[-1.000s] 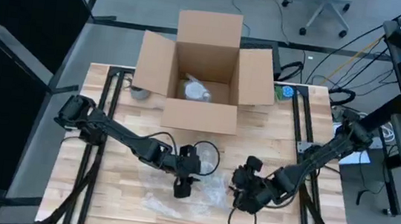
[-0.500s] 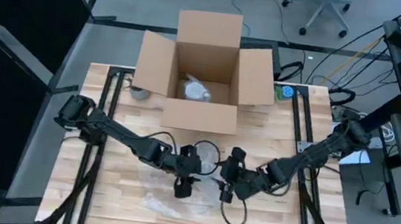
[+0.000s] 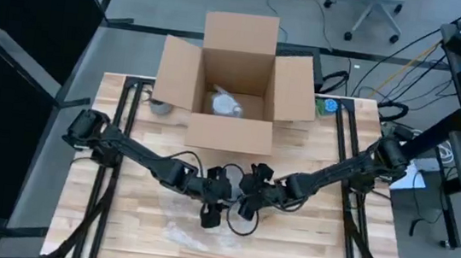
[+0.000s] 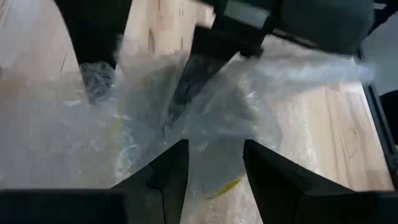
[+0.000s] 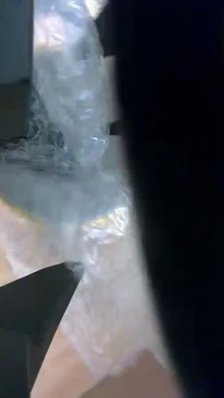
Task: Wrap mug
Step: Wrap the orange mug with bubble wrap
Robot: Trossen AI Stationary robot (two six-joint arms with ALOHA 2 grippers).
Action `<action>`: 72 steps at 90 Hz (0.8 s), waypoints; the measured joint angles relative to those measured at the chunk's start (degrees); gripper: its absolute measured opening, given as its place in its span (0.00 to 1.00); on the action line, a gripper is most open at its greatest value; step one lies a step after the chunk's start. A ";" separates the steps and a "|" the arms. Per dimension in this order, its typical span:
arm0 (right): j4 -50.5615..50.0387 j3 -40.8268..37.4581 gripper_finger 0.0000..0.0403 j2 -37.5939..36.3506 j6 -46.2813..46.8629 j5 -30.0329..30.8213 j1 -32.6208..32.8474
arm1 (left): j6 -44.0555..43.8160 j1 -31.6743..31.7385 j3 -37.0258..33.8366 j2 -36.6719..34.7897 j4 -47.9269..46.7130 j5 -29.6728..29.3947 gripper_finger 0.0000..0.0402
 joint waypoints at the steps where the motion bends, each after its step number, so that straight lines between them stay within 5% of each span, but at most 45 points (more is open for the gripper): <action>1: 0.11 0.03 0.56 0.17 0.04 -0.11 -0.03 | 0.00 0.01 0.00 0.00 0.00 0.00 0.36; 72: 2.72 -0.25 0.56 2.75 -0.43 -1.61 0.59 | -0.15 0.06 0.02 -0.04 0.21 0.07 0.36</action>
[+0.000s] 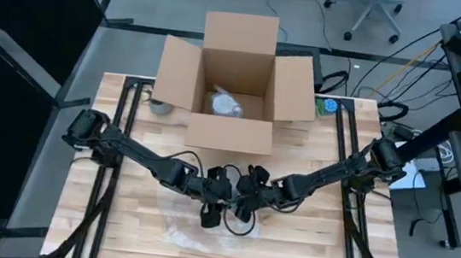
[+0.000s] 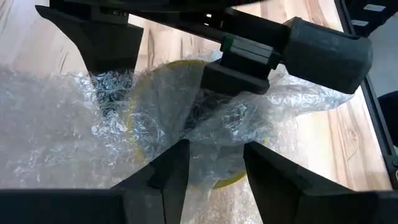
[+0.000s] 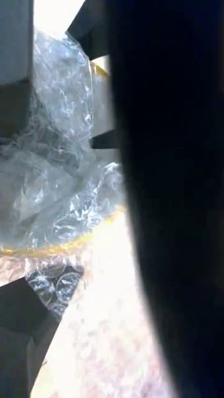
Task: Wrap mug
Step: Wrap the orange mug with bubble wrap
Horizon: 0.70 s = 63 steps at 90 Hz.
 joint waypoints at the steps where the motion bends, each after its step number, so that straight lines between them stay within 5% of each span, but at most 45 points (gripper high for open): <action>1: 0.00 0.00 0.56 0.01 -0.01 -0.01 0.00 | 0.00 0.00 0.00 0.00 0.00 0.00 0.36; 63: -0.02 -0.11 0.56 0.09 0.27 -0.26 0.07 | 0.13 -0.11 0.09 -6.00 -4.53 0.60 0.36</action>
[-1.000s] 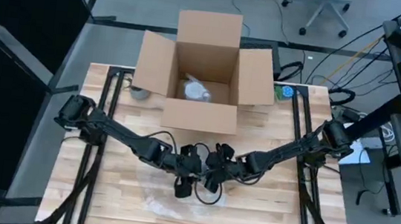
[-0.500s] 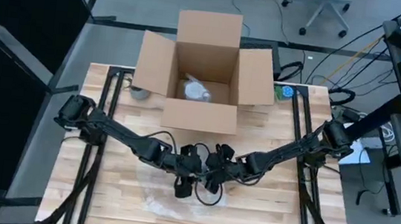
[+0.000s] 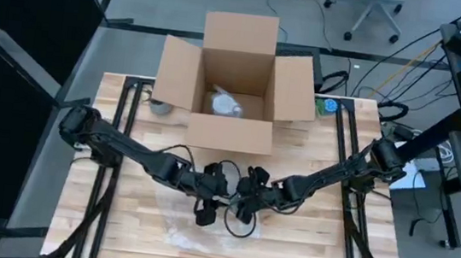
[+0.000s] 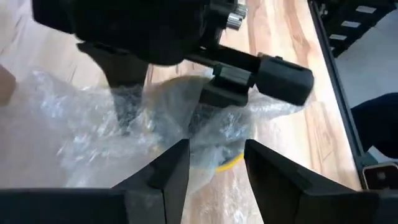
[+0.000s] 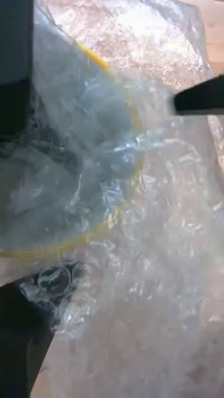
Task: Wrap mug
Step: Wrap the orange mug with bubble wrap
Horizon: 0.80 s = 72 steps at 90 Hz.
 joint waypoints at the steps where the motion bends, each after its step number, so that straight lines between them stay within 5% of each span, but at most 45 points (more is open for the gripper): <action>1: 0.00 0.00 0.56 0.00 0.00 0.00 0.00 | 0.00 0.00 0.00 -0.17 -0.27 -0.12 0.36; 43: 0.08 0.00 0.56 0.02 0.00 0.09 -0.04 | -1.60 -0.17 -2.52 -6.13 -15.89 -14.12 0.36; 72: 0.19 0.00 0.56 0.02 -0.42 0.21 -0.04 | -4.01 4.06 -17.94 -5.41 3.01 -15.89 0.36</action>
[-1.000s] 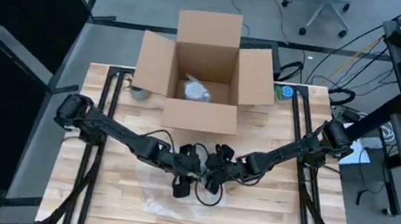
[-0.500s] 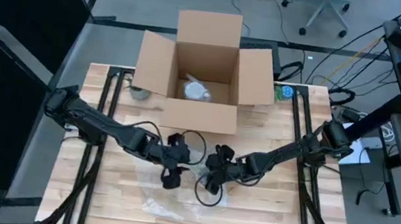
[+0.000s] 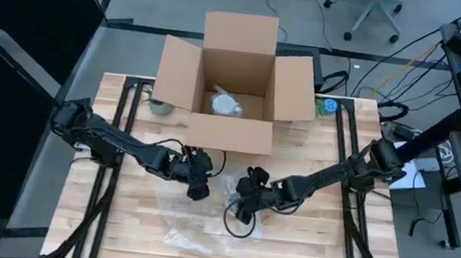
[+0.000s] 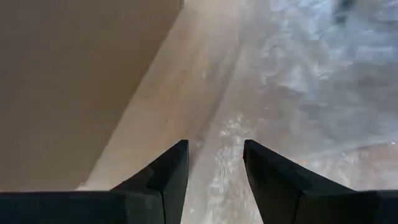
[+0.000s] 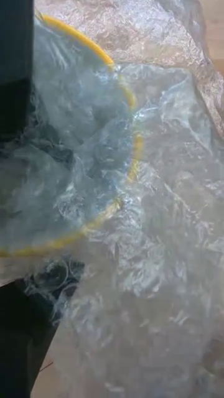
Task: Wrap mug
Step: Wrap the orange mug with bubble wrap
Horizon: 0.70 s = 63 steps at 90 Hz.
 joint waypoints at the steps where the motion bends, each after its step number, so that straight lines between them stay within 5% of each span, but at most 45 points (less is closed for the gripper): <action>1: 0.00 0.00 0.56 0.00 0.00 -0.01 0.00 | 0.77 0.09 -0.50 0.00 1.55 0.55 0.36; 30: 0.50 0.00 0.56 0.04 0.00 -0.15 0.00 | 13.25 -2.25 -2.14 -0.22 30.38 13.70 0.36; 63: 2.70 -0.15 0.56 0.22 1.30 -0.46 -1.19 | 10.16 -4.43 -1.20 6.21 35.64 13.74 0.36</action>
